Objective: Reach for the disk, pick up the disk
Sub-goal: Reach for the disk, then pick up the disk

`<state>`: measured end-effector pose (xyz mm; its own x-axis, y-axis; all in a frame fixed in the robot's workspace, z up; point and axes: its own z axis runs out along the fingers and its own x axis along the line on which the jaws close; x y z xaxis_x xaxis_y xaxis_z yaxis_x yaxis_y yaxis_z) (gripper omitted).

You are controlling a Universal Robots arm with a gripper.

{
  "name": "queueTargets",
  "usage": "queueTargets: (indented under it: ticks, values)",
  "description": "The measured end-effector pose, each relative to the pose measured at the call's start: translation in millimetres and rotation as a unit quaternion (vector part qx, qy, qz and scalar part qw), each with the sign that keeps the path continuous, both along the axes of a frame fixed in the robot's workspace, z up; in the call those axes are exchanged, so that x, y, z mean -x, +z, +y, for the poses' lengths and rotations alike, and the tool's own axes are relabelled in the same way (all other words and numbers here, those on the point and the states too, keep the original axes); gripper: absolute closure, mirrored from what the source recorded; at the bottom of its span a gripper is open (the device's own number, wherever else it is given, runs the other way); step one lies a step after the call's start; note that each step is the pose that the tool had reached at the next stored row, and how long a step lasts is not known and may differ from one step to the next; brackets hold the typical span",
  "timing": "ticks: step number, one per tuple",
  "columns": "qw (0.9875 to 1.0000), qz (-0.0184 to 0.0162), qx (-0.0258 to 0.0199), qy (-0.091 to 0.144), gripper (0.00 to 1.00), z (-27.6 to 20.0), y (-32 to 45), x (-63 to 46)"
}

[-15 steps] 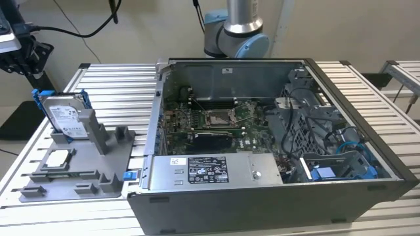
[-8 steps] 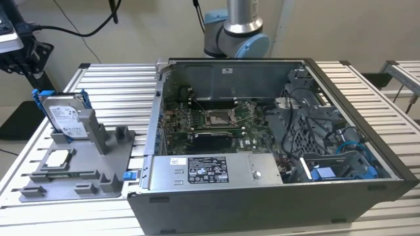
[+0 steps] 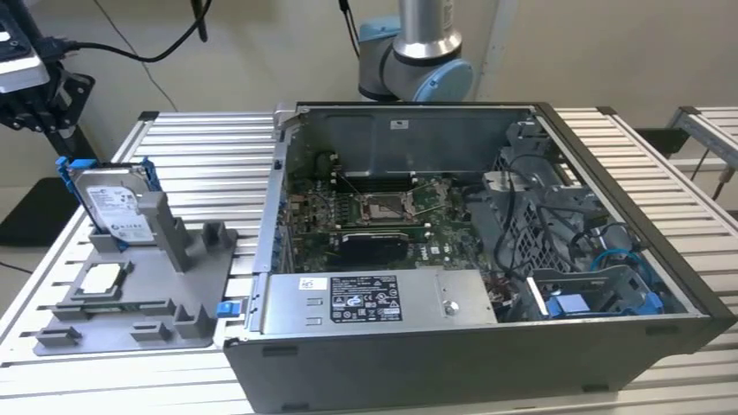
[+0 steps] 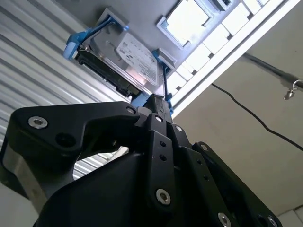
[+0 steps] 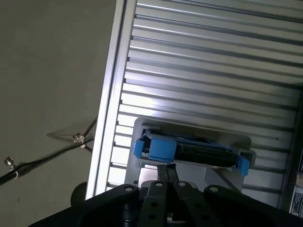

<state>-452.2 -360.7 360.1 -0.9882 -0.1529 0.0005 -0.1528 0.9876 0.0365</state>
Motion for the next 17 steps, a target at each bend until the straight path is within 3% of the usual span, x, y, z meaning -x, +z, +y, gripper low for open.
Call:
queueTargets:
  ticks: [17]
  values:
    - [0.9999,-0.0009,0.0001,0.011,1.0,0.0,0.0,0.1]
